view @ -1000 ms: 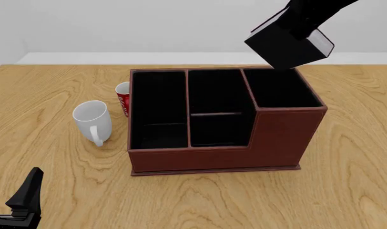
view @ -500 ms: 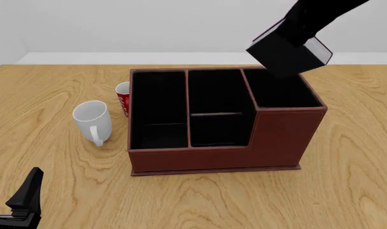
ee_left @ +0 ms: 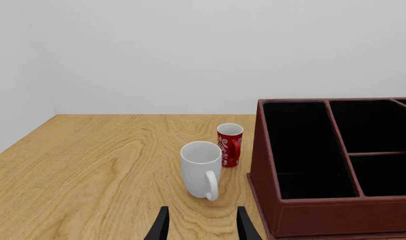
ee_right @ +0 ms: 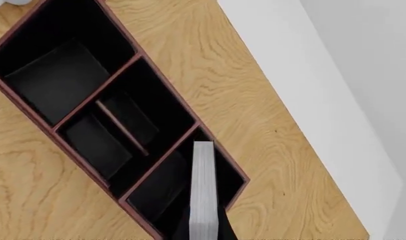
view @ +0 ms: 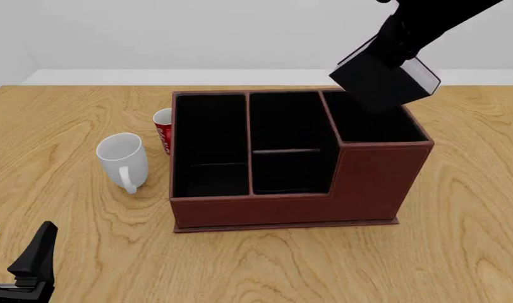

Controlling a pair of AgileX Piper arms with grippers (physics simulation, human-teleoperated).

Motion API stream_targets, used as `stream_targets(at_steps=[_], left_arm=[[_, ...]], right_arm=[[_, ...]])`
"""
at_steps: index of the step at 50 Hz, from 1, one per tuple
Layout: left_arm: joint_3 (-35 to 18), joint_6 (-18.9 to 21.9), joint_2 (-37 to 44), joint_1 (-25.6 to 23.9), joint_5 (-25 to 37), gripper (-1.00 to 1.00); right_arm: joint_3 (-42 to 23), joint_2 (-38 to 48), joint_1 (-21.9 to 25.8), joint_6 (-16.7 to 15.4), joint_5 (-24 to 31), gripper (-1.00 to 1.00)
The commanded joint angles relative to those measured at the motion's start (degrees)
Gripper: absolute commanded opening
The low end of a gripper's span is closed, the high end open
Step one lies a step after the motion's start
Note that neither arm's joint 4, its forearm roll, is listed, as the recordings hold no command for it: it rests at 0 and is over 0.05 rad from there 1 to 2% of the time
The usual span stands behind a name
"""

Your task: Pick up the book and place it in the right compartment of the caddy.

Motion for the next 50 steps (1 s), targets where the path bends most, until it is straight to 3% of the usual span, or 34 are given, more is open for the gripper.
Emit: stream_targets(at_steps=[1, 50], left_arm=[[0.0, 0.0, 0.0, 0.0, 0.0, 1.0], [0.0, 0.0, 0.0, 0.0, 0.0, 1.0]], right_arm=[[0.4, -0.5, -0.2, 2.0, 0.0, -1.0], [1.5, 1.4, -1.5, 4.5, 0.0, -1.0]])
